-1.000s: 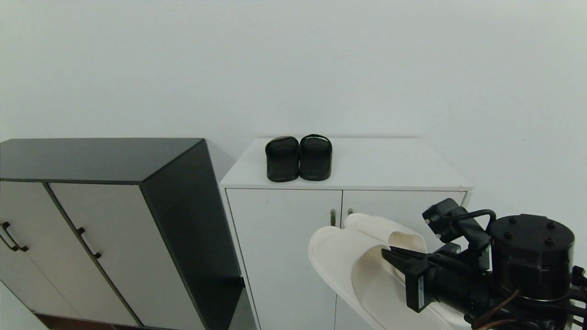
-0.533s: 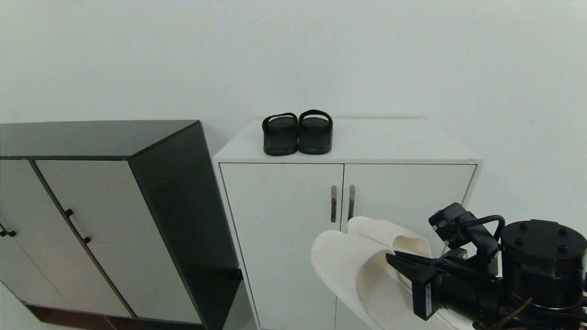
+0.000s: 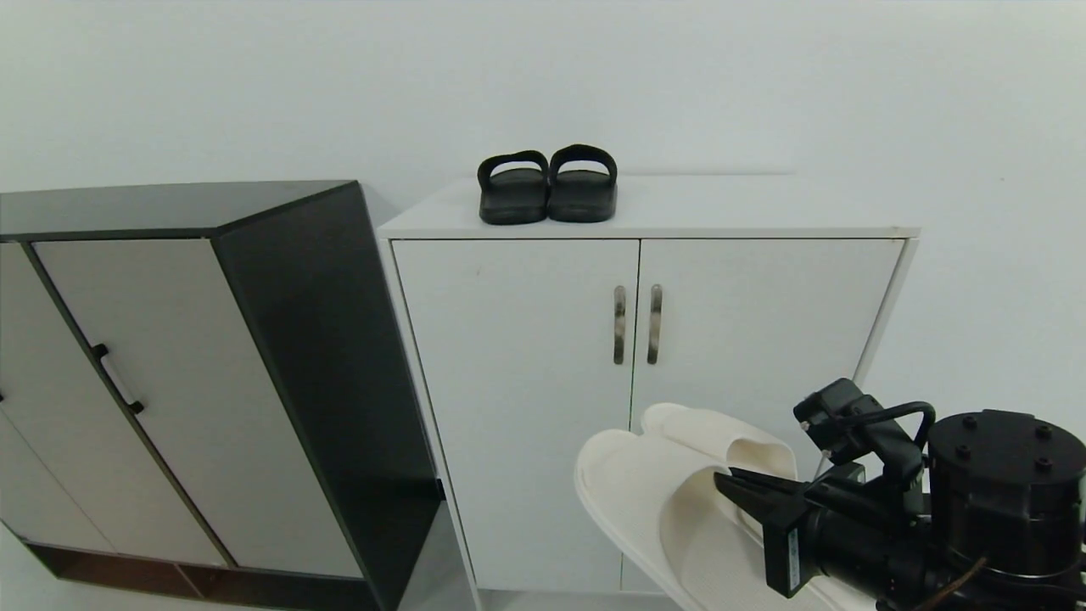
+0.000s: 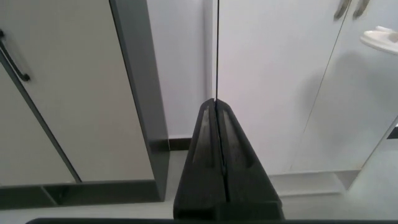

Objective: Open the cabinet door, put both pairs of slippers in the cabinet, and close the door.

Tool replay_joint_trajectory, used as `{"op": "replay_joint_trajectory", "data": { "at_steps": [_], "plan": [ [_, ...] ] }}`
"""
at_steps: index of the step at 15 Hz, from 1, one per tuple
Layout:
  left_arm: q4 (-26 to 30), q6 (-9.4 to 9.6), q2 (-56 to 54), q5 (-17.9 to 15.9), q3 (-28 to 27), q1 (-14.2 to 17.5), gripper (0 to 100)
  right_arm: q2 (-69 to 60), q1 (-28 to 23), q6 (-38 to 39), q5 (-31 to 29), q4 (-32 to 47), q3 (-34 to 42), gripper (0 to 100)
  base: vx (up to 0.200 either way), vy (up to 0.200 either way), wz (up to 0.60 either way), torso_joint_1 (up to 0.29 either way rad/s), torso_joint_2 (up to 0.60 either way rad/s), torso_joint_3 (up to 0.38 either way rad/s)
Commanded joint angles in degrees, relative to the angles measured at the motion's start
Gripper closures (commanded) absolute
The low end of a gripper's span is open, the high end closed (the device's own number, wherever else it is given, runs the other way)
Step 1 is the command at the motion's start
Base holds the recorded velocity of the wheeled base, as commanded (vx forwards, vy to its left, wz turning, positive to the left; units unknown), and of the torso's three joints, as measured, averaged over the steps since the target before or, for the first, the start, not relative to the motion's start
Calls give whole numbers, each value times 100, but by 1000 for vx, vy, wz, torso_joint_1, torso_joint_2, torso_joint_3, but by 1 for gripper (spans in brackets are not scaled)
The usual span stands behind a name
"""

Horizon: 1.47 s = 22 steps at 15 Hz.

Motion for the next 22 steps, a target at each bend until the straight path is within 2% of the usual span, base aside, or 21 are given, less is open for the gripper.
{"op": "replay_joint_trajectory", "data": {
  "at_steps": [1,2,3,5,10,11,12,14,15,16,17,18,20,22],
  "plan": [
    [-7,-139,-1,16,0,3,100,18,11,-1,6,-2,19,100,0,0,0,-110,461,349],
    [1,-200,-1,25,0,3,100,18,11,-1,6,-2,37,100,0,0,0,-85,456,364],
    [-7,-182,-1,25,0,3,0,18,11,-1,6,-11,37,100,0,0,0,-76,437,369],
    [-7,-112,-1,16,0,3,0,9,11,-10,6,-11,37,100,0,0,0,-27,337,273],
    [-7,-77,-1,16,0,3,0,36,72,-10,6,-2,63,100,0,0,0,0,0,0],
    [-7,2,8,25,-26,3,0,27,99,-10,6,-11,72,100,0,0,0,0,0,0],
    [-25,143,105,-2,-308,3,0,27,134,-10,-3,-11,72,100,0,0,0,0,0,0],
    [-16,-174,1089,-133,-1415,-50,0,27,143,-10,6,-11,89,100,0,0,0,0,0,0],
    [-16,-156,1432,-450,-1635,-120,0,36,151,-10,-3,-11,89,100,0,0,0,0,0,0],
    [-34,-24,1959,-1109,-1854,-147,0,62,178,-10,-3,-11,89,100,0,0,0,0,0,0],
    [-104,81,2425,-1504,-2013,-147,0,62,178,-1,-3,-11,89,100,0,0,0,0,0,0],
    [-245,90,2785,-1715,-2065,-164,0,44,178,-1,15,-11,89,100,0,0,0,0,0,0],
    [-1352,72,4086,-2339,-2092,-190,0,27,187,-10,-12,-11,89,100,0,0,0,-18,77,79],
    [-2486,2,5062,-2462,-2241,-560,0,9,195,-1,6,-11,107,100,0,0,0,-7,75,73]
  ]
}}
